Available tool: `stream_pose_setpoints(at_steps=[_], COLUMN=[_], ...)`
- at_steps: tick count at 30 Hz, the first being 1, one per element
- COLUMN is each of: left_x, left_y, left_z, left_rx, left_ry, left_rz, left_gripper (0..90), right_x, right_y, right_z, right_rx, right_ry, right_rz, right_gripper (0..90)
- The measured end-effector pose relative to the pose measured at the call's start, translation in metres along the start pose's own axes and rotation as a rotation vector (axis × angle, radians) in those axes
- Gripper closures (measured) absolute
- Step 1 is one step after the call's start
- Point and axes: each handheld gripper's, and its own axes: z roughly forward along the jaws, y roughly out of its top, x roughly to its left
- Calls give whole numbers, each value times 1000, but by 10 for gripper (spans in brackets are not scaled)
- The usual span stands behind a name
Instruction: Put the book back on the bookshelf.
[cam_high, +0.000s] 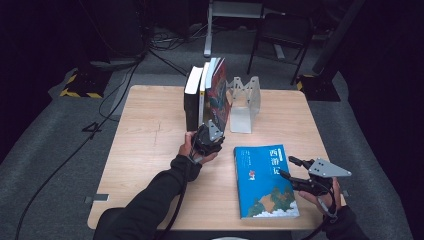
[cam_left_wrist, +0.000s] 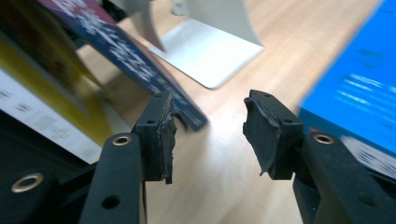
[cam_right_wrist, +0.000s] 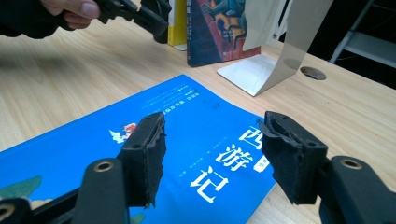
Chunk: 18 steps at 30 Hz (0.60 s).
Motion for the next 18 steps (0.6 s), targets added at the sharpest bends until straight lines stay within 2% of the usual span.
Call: stream_pose_setpoints(at_steps=[2, 5, 8, 9, 10, 12, 14, 16, 18], left_x=[-3, -7, -11, -13, -13, -18, -19, -25, -27], left_y=[-5, -14, -22, -26, -26, -34, -37, -48, -51], left_z=[-5, -13, -22, -26, -26, -33, -36, -44, -46], left_rx=[8, 27, 48, 52, 52, 73, 82, 102, 112], left_ry=[-49, -106, -146, -156, -156, -188, -202, -248, -262], left_rz=[26, 64, 87, 107, 107, 138, 146, 171, 175], left_gripper=[515, 503, 476, 473, 466, 454, 445, 437, 433], right_x=[1, 3, 6, 7, 7, 8, 9, 10, 10], right_y=[0, -3, -5, -6, -6, -7, -9, -12, -13], right_z=[0, 2, 2, 1, 1, 0, -1, -3, -4], right_rx=[10, 54, 85, 92, 92, 115, 129, 151, 159], right_ry=[10, 41, 63, 69, 69, 92, 94, 105, 106], right_rz=[1, -1, 8, 11, 11, 14, 13, 17, 20], right_gripper=[398, 387, 371, 366, 366, 354, 352, 340, 336])
